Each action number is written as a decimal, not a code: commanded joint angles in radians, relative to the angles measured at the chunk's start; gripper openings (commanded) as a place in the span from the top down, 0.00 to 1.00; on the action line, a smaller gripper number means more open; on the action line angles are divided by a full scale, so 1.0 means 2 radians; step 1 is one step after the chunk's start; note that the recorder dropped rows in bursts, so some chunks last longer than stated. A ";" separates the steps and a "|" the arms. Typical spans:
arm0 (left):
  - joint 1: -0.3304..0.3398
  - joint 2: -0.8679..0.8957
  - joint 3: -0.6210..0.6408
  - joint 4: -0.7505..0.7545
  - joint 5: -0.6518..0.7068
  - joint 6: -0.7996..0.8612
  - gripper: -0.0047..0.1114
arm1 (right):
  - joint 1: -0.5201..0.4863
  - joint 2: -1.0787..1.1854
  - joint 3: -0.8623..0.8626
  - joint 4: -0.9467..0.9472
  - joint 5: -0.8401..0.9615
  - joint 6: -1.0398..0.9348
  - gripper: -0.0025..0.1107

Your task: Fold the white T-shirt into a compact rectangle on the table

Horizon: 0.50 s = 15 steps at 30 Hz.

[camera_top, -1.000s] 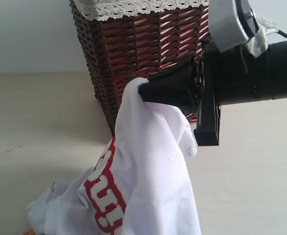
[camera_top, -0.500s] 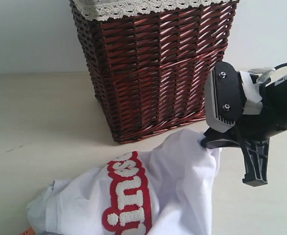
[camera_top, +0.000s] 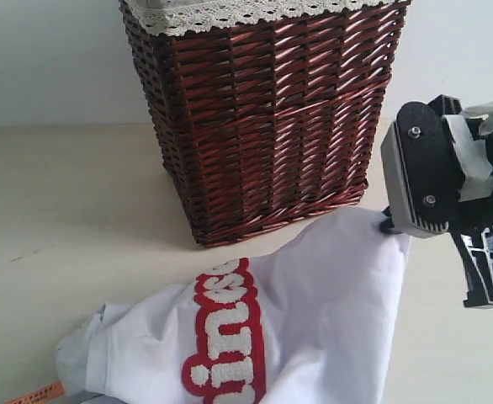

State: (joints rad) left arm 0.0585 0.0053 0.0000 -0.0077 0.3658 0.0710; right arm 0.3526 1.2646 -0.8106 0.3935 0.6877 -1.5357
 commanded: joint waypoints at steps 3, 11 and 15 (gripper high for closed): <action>0.000 -0.003 0.000 -0.002 -0.004 0.000 0.96 | -0.002 0.041 0.001 0.360 0.006 -0.154 0.98; 0.000 -0.003 0.000 -0.002 -0.004 0.000 0.96 | -0.002 0.110 0.001 0.462 -0.014 -0.179 0.68; 0.000 -0.003 0.000 -0.002 -0.004 0.000 0.96 | -0.002 0.143 0.001 0.462 -0.015 -0.177 0.54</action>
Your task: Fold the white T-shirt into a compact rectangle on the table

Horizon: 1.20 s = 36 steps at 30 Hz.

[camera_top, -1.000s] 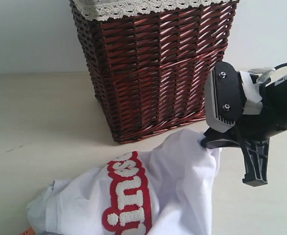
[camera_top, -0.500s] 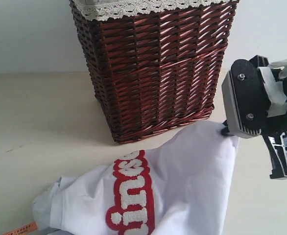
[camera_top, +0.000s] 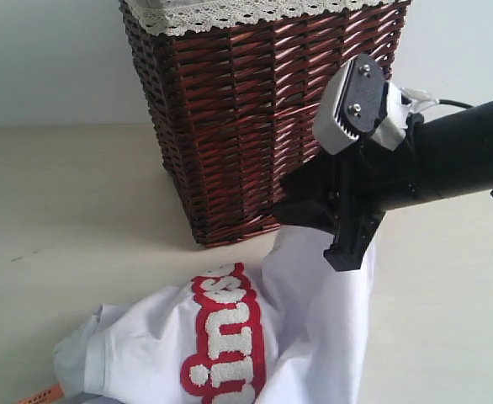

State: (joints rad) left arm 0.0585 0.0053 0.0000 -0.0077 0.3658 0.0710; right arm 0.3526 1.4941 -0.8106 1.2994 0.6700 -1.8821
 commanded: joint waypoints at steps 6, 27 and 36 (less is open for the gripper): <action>0.000 -0.003 0.000 -0.002 -0.004 0.000 0.96 | -0.002 -0.005 0.001 0.011 -0.038 0.000 0.52; 0.000 -0.003 0.000 -0.002 -0.004 0.000 0.96 | -0.002 0.016 0.088 -0.468 0.039 0.257 0.53; 0.000 -0.003 0.000 -0.002 -0.004 0.000 0.96 | -0.002 0.054 0.062 -0.141 0.006 -0.046 0.74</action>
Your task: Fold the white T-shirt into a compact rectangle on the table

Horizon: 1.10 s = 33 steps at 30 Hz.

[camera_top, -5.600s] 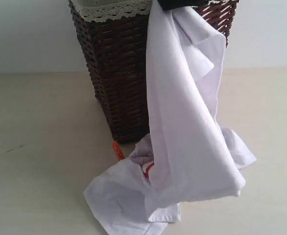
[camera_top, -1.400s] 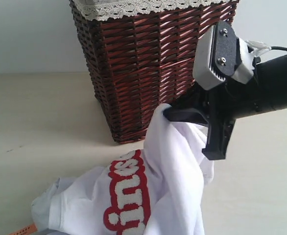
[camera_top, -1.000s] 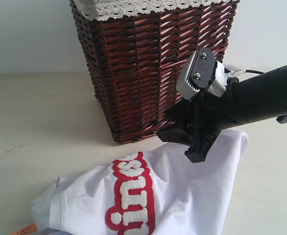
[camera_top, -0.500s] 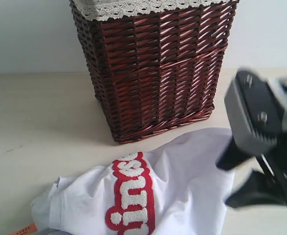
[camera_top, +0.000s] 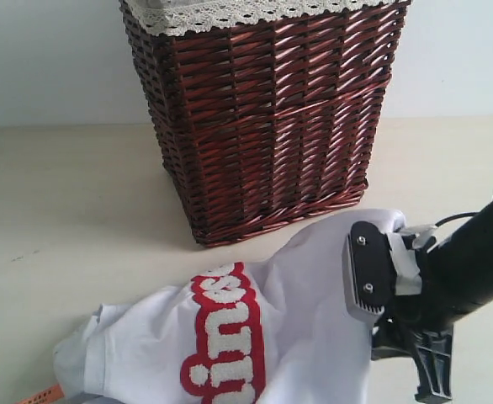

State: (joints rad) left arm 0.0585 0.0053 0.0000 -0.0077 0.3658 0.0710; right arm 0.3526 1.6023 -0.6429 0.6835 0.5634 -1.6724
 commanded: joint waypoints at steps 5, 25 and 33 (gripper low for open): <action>0.000 -0.003 0.000 -0.002 -0.004 0.000 0.96 | 0.008 0.010 -0.056 0.339 0.093 -0.223 0.75; 0.000 -0.003 0.000 -0.002 -0.004 0.000 0.96 | 0.022 -0.024 -0.091 0.253 0.063 -0.126 0.51; 0.000 -0.003 0.000 -0.002 -0.004 0.000 0.96 | -0.008 -0.081 -0.076 -0.094 0.170 0.134 0.51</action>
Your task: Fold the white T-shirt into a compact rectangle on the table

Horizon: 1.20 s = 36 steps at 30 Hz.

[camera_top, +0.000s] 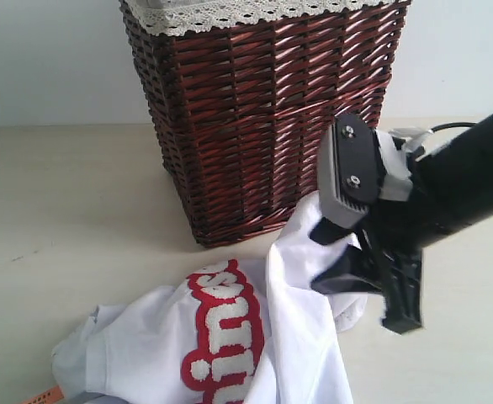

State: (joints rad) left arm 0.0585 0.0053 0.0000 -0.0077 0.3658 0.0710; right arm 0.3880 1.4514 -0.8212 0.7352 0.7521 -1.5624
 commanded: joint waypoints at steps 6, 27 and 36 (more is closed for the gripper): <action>0.000 -0.003 0.000 -0.002 -0.004 0.000 0.96 | -0.084 0.059 0.068 -0.019 0.014 -0.115 0.51; 0.000 -0.003 0.000 -0.002 -0.004 0.000 0.96 | -0.097 0.219 0.062 0.168 -0.137 -0.278 0.61; 0.000 -0.003 0.000 -0.002 -0.004 0.000 0.96 | -0.097 0.223 0.062 0.182 -0.137 -0.277 0.98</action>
State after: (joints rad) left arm 0.0585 0.0053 0.0000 -0.0077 0.3658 0.0710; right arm 0.1979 1.8671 -0.7096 1.1362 0.5050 -2.0961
